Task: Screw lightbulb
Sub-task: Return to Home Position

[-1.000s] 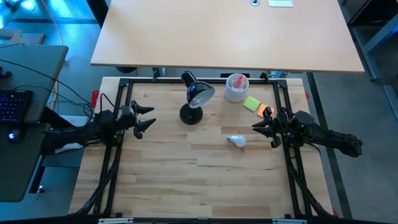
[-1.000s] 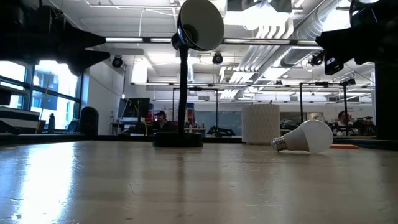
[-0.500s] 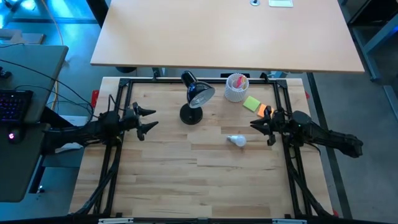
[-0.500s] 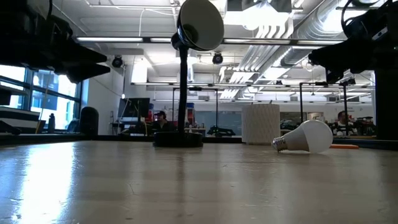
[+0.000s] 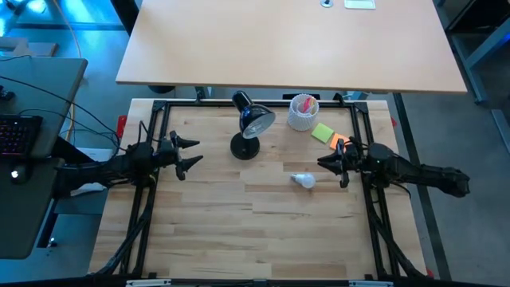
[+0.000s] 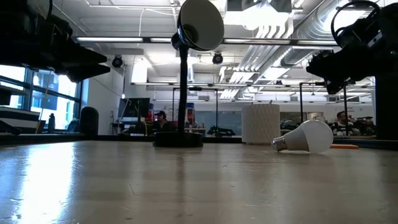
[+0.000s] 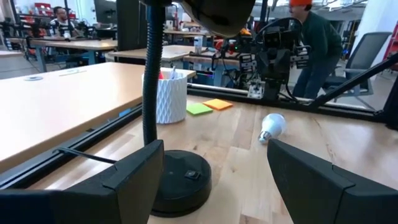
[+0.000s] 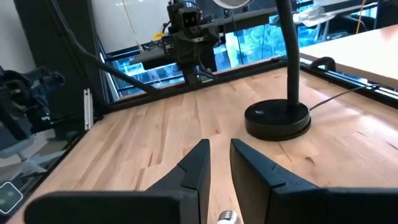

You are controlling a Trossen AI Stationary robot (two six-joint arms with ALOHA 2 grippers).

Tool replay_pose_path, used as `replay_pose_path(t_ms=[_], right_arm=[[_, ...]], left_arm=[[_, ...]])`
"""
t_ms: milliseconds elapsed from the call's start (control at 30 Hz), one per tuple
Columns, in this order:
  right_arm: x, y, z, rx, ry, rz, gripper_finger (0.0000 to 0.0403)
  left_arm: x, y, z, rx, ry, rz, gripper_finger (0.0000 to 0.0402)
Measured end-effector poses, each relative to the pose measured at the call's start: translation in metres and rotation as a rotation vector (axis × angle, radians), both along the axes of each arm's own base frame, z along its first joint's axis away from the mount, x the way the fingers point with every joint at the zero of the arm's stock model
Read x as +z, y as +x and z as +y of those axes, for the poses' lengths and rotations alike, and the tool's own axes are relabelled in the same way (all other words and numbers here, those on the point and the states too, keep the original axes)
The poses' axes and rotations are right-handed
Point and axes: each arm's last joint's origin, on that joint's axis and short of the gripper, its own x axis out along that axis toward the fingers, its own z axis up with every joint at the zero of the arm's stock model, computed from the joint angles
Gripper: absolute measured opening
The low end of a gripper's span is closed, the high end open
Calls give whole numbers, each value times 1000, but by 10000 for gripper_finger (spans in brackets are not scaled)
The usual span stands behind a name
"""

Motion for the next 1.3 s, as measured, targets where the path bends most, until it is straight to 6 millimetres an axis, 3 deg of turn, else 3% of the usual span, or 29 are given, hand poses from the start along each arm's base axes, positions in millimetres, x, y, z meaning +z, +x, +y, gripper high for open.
replay_pose_path(t_ms=[433,767,1300], right_arm=[[0,0,3,16,-5,-4,57],[14,-6,21,162,-20,-164,57],[8,-6,24,203,-13,-106,57]], left_arm=[[1,0,-1,-8,3,-7,280],[5,-2,-8,-83,10,-66,280],[4,-1,-9,-90,7,-49,280]])
